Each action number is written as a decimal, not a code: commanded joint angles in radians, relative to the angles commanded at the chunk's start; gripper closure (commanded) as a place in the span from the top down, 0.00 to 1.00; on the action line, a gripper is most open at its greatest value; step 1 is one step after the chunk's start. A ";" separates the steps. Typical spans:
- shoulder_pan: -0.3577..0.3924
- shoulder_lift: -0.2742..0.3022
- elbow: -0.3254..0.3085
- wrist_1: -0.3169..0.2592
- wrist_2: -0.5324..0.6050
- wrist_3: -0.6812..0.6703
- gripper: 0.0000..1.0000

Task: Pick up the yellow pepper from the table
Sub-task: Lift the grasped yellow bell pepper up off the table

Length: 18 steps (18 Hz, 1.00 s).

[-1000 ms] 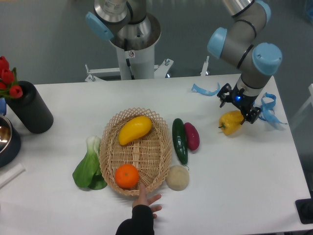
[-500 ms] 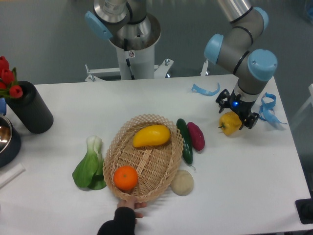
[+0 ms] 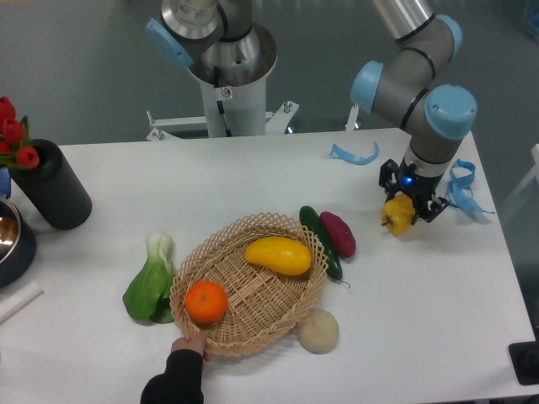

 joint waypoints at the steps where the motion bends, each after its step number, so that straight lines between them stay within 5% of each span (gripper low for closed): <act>1: 0.000 0.008 0.015 -0.008 0.011 -0.002 0.33; 7: 0.000 0.000 0.124 -0.038 0.075 -0.067 0.31; 18: -0.002 -0.029 0.339 -0.262 0.012 -0.077 0.31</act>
